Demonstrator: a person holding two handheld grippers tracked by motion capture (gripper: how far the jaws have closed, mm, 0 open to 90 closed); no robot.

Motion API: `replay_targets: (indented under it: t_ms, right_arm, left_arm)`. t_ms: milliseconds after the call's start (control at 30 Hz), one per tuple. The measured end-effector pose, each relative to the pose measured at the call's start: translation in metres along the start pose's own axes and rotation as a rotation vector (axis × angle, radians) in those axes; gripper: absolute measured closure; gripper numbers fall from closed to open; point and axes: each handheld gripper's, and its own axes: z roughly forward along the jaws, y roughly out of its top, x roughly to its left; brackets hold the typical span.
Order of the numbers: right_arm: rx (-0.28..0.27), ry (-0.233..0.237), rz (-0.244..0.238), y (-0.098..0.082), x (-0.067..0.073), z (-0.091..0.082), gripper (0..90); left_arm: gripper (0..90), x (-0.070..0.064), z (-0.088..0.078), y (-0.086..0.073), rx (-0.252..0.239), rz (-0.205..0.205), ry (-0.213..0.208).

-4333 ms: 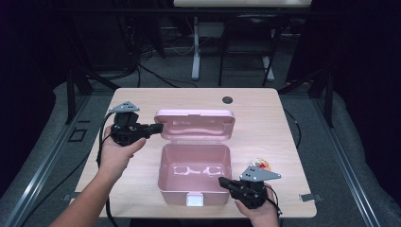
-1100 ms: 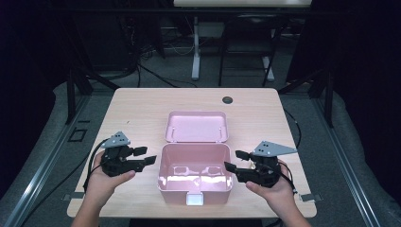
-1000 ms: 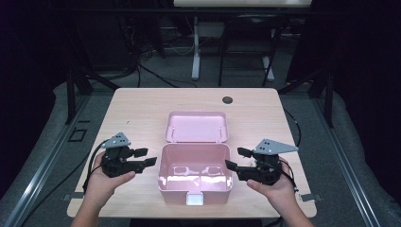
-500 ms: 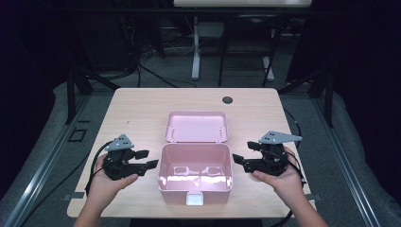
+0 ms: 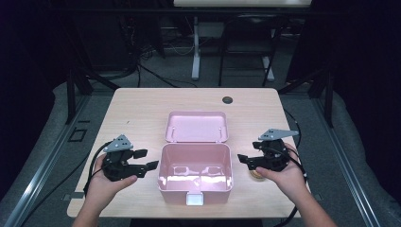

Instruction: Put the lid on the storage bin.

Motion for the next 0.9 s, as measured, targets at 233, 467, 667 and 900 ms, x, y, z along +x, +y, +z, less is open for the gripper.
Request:
replay_targets:
  t_ms: [233,467,667,900]
  right_arm:
    - [0.093,-0.009,0.018,-0.003,-0.016,0.013,25.2]
    - [0.187,-0.047,0.034,-0.006,-0.03,0.025,25.6]
    - [0.244,-0.084,0.025,-0.006,-0.038,0.032,16.1]
    - [0.299,-0.096,0.032,-0.005,-0.044,0.038,15.3]
  left_arm:
    - [36.8,0.0,-0.001,0.0,0.016,0.013,0.004]
    - [36.8,0.001,-0.001,-0.001,0.013,0.008,0.007]
    - [37.1,0.002,-0.003,-0.001,0.005,-0.001,0.006]
    - [37.2,0.002,-0.004,-0.001,0.007,0.012,0.004]
